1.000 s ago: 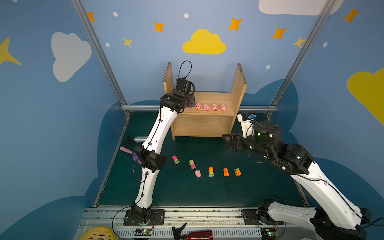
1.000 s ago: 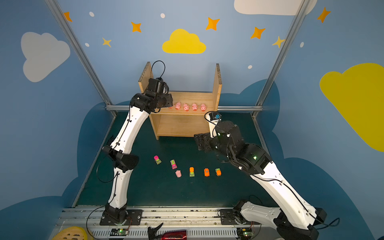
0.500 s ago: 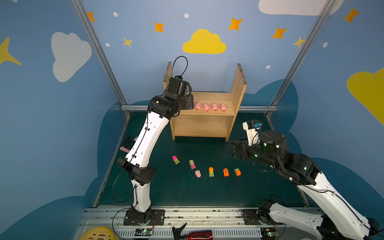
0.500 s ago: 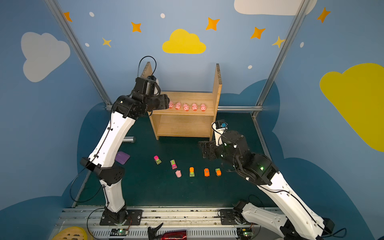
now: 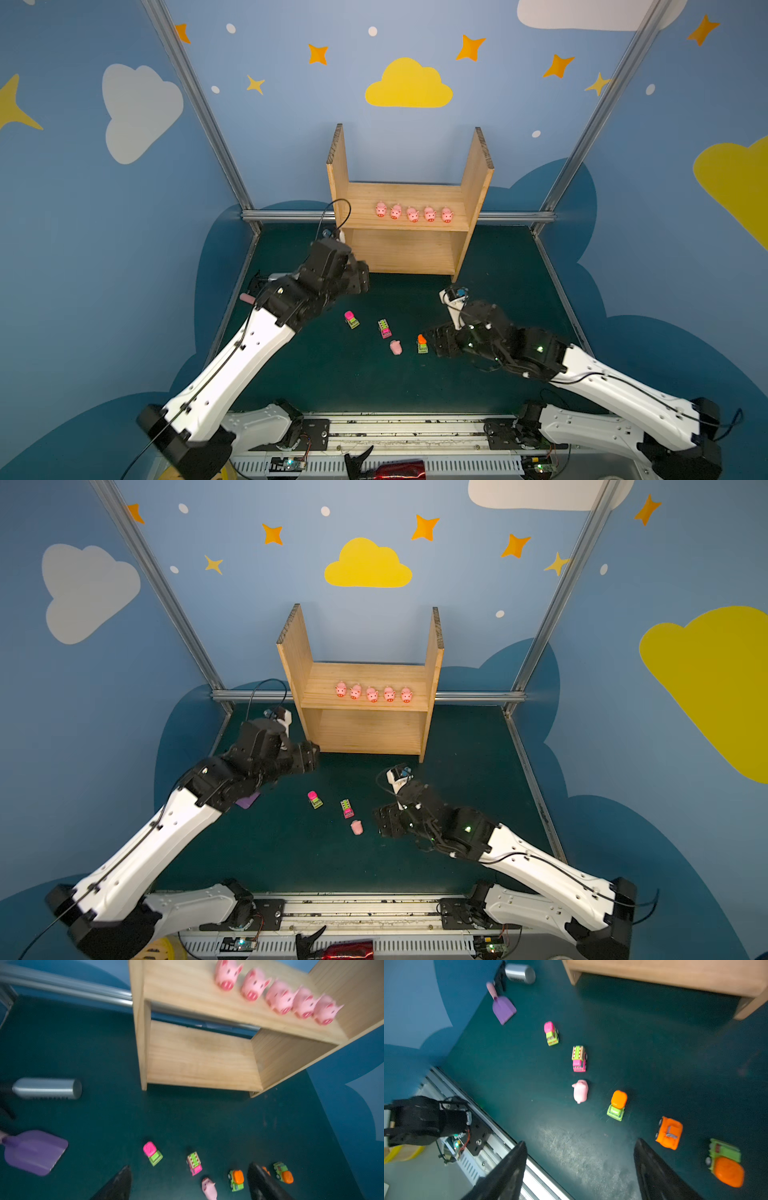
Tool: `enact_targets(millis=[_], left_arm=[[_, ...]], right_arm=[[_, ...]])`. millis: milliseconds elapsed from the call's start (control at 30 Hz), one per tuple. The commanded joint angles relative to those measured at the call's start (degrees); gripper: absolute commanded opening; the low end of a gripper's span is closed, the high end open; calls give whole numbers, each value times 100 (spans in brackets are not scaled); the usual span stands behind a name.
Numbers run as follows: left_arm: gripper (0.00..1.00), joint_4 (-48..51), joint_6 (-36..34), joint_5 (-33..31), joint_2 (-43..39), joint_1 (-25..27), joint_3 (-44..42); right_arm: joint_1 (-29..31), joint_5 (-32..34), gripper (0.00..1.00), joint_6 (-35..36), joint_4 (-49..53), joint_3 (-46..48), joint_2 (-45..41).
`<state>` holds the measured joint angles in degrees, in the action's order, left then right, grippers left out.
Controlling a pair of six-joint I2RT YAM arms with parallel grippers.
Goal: Place and organize the plastic toys onto the shelf
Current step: 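Withdraw the left gripper toward the table while right gripper moves to the pink pig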
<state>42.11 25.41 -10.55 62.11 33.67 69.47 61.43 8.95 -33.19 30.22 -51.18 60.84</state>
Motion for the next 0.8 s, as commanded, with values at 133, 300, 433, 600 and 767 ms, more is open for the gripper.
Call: enact_targets(millis=[133, 300, 433, 600, 767], left_arm=[[100, -260, 750, -41, -1119, 14, -1820], [100, -352, 1007, -182, -1906, 16, -2583], [100, -361, 1060, -211, -2214, 13, -2814], [100, -318, 978, -242, -2325, 7, -2855], [100, -332, 975, -268, -2321, -1, -2852]], right_arm=[[262, -529, 64, -503, -1440, 232, 1243], [413, -693, 46, -605, -1796, 89, 2099], [506, -856, 39, -649, -1974, -176, 2782], [567, -974, 36, -701, -2089, -440, 3408], [554, -994, 35, -724, -2107, -573, 3856]])
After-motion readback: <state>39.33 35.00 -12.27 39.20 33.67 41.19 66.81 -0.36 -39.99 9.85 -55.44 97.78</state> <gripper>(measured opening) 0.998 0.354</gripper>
